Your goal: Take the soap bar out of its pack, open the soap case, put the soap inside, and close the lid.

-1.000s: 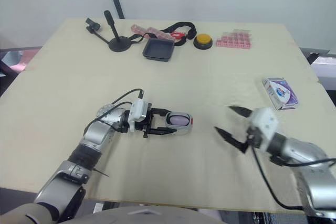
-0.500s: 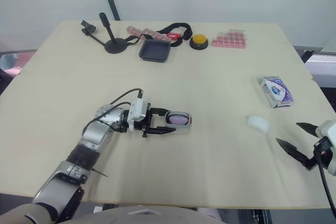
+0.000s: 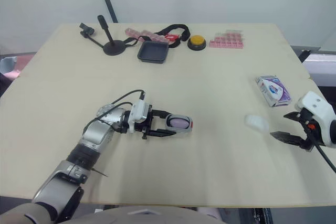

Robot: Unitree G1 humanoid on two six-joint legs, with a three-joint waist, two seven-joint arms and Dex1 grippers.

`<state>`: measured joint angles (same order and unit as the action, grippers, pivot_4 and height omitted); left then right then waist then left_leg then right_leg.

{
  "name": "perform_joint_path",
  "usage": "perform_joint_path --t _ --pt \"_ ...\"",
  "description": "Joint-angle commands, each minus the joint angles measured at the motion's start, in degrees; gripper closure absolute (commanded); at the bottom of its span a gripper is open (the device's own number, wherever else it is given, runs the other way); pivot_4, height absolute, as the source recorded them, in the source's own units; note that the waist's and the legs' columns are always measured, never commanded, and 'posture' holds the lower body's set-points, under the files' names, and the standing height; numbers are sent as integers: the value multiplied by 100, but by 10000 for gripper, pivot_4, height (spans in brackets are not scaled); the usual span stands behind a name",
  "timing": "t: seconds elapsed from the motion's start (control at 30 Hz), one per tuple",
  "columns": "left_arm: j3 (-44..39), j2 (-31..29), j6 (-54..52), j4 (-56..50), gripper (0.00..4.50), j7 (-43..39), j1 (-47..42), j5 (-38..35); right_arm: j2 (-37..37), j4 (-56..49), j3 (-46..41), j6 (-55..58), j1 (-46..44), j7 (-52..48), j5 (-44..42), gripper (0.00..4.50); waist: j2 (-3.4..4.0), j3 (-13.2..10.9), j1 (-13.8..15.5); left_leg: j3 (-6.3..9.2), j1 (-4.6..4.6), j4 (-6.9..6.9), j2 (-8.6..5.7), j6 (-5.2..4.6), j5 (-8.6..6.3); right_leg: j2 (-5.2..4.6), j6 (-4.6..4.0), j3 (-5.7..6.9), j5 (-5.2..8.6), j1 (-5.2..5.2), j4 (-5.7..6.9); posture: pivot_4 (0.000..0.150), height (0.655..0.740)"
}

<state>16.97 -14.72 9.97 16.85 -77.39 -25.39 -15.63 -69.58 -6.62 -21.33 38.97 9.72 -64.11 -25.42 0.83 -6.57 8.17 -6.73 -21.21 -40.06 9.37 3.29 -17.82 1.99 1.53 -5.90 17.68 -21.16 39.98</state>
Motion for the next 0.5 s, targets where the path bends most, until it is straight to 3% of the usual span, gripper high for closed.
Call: perform_joint_path --t 0.03,0.3,0.5 --pt "58 3 10 -189 26333 -37 -47 -24 -333 -133 713 649 -727 -100 -15 140 5 3 -10 2 5 -7 2 -5 -3 0 0 5 0 -4 9 1500 7400" --pt "47 56 -16 -230 26333 12 -22 -7 -354 187 2415 931 -2274 -372 552 140 7 4 -2 1 -13 -36 2 -9 -3 -2 -1 2 0 -52 40 1500 7400" --pt "25 50 -34 -248 26333 54 -8 -4 -166 567 2973 758 -2795 -422 920 140 8 4 11 -8 -20 -37 2 -9 -3 -2 -1 -3 0 -54 41 1500 7400"
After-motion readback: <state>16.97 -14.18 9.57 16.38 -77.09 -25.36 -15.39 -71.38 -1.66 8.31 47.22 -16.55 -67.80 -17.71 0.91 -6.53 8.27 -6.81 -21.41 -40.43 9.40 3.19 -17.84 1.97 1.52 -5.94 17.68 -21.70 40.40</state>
